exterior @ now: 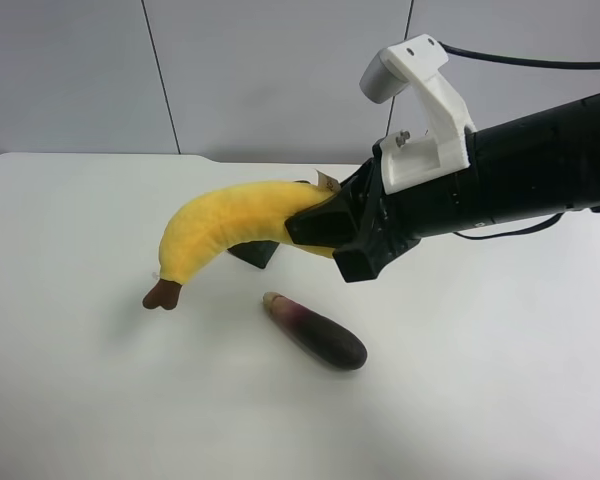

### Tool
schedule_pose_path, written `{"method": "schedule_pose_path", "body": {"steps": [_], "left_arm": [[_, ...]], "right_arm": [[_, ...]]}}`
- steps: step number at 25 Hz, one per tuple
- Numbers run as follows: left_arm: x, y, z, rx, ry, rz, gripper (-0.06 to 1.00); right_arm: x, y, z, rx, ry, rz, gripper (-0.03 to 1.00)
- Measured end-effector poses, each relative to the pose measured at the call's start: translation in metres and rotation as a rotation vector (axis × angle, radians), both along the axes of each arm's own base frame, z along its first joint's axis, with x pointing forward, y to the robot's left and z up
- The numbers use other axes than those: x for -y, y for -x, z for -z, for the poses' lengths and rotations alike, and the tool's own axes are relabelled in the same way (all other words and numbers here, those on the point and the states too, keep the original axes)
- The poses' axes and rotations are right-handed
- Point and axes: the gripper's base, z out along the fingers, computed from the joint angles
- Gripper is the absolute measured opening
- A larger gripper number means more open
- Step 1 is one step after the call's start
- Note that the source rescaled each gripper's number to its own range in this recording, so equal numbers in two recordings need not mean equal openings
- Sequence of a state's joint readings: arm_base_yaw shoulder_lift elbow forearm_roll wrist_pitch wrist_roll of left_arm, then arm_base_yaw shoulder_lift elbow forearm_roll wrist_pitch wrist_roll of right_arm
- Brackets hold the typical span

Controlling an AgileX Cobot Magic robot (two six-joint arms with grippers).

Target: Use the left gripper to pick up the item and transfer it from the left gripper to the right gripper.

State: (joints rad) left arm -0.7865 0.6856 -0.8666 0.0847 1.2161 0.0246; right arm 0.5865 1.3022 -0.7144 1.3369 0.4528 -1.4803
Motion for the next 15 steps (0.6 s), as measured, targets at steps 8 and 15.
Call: {"method": "schedule_pose_path", "body": {"steps": [8, 15], "left_arm": [[-0.042, 0.044, 0.046, 0.068, 0.135, -0.024, 1.00], [-0.058, 0.064, 0.061, 0.151, 0.253, -0.011, 1.00]], "right_arm": [[0.000, 0.000, 0.000, 0.000, 0.000, 0.000, 0.00], [0.000, 0.000, 0.000, 0.000, 0.000, 0.000, 0.00]]}}
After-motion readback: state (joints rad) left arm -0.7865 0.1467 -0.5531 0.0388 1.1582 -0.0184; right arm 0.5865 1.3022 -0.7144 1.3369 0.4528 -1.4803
